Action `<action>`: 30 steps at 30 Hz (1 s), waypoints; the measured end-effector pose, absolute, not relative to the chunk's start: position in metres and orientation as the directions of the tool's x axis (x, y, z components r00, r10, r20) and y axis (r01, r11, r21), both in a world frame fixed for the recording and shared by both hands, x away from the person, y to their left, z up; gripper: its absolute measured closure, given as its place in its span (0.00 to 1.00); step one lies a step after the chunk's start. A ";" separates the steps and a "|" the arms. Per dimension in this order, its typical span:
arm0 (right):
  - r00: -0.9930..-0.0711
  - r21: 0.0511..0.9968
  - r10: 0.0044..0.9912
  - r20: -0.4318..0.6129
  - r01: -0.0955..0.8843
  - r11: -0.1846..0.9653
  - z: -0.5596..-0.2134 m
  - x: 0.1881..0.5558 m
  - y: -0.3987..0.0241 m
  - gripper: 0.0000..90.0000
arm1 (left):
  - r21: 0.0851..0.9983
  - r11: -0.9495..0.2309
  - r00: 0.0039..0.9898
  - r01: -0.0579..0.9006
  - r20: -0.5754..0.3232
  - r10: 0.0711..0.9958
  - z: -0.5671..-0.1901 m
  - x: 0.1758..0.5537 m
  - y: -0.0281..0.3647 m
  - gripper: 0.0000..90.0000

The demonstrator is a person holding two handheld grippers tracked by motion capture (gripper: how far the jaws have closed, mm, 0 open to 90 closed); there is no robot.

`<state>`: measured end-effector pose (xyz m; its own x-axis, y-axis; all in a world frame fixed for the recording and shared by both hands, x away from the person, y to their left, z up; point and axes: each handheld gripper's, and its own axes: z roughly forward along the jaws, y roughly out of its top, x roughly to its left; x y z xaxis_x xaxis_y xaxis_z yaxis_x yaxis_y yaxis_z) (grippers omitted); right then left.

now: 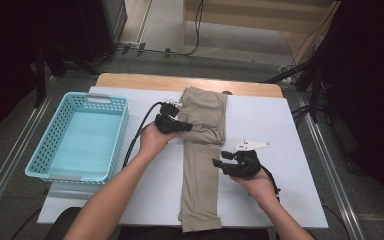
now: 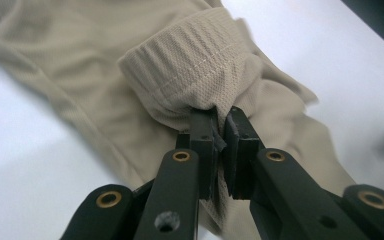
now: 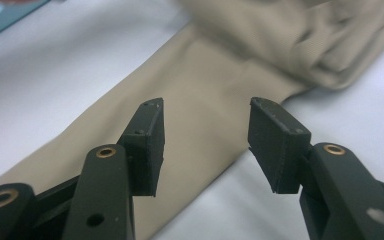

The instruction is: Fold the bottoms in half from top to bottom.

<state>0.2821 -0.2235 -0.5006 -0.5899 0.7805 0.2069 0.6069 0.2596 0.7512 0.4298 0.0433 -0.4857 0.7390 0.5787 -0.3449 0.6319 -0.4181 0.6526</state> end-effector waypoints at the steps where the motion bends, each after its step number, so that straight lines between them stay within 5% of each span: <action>1: -0.584 0.757 0.788 0.196 0.601 0.256 -0.499 0.286 -0.225 0.53 | 0.652 -0.417 0.738 0.633 -0.346 0.579 -0.486 0.427 0.046 0.94; 18: -0.479 0.705 0.857 0.189 0.674 0.221 -0.520 0.372 -0.215 0.50 | 0.664 -0.400 0.732 0.632 -0.343 0.589 -0.499 0.423 0.048 0.93; 30: -0.501 0.747 0.844 0.193 0.632 0.205 -0.516 0.383 -0.204 0.52 | 0.666 -0.401 0.738 0.629 -0.349 0.578 -0.501 0.421 0.046 0.93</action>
<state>0.3832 -0.2045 -0.5162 -0.5013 0.8436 0.1927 0.6320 0.2048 0.7474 0.4212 0.0461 -0.5007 0.7380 0.5775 -0.3491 0.6291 -0.4014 0.6657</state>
